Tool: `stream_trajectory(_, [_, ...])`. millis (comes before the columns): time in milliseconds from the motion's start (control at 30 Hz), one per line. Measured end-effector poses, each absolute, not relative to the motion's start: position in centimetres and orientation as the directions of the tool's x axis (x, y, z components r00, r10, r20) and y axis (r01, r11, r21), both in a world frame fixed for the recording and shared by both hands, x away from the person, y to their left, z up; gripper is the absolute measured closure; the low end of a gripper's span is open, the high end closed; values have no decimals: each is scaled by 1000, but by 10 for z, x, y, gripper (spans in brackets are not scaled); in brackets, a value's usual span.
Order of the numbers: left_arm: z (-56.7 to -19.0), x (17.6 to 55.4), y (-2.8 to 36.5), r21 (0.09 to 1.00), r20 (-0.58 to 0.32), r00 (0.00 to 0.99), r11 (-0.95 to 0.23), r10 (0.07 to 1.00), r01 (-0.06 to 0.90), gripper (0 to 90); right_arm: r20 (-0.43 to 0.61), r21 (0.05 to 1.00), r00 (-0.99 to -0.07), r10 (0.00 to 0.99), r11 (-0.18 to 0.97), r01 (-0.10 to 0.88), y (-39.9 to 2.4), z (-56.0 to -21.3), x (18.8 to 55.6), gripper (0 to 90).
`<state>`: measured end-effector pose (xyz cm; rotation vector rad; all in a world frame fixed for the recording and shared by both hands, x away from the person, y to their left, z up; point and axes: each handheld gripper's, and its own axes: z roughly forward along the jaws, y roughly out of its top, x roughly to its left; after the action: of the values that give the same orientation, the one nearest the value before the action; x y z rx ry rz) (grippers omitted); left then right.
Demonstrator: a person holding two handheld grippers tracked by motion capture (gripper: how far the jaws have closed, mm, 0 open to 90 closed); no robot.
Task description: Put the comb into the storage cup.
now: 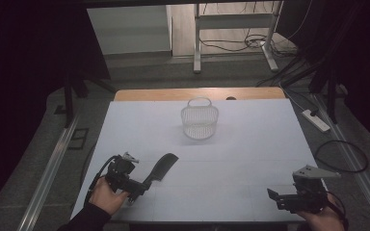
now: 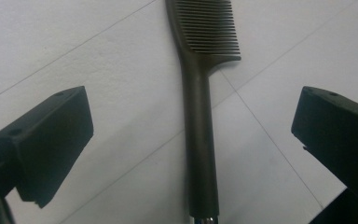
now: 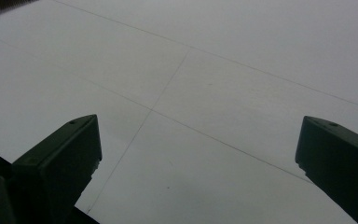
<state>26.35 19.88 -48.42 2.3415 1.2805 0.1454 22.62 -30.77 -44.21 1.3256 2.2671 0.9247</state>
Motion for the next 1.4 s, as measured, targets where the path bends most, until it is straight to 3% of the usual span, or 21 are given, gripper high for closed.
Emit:
stream_trajectory(500, [-493, 283, 180, 406, -108, 577, -494, 809, 769, 0, 21, 690, -501, 865, 350, 634, -308, -442, 226, 6])
stream_trajectory(800, [-508, 288, 176, 325, -116, 577, -518, 809, 791, 0, 18, 689, -503, 864, 354, 633, -307, -442, 226, 6])
stream_trajectory(1100, [-522, 289, 167, 219, -60, 599, -575, 799, 789, 0, 17, 689, -506, 863, 356, 631, -307, -442, 226, 6])
stream_trajectory(1400, [-522, 289, 163, 206, -47, 584, -564, 810, 799, 0, 15, 690, -507, 862, 358, 629, -307, -442, 226, 6])
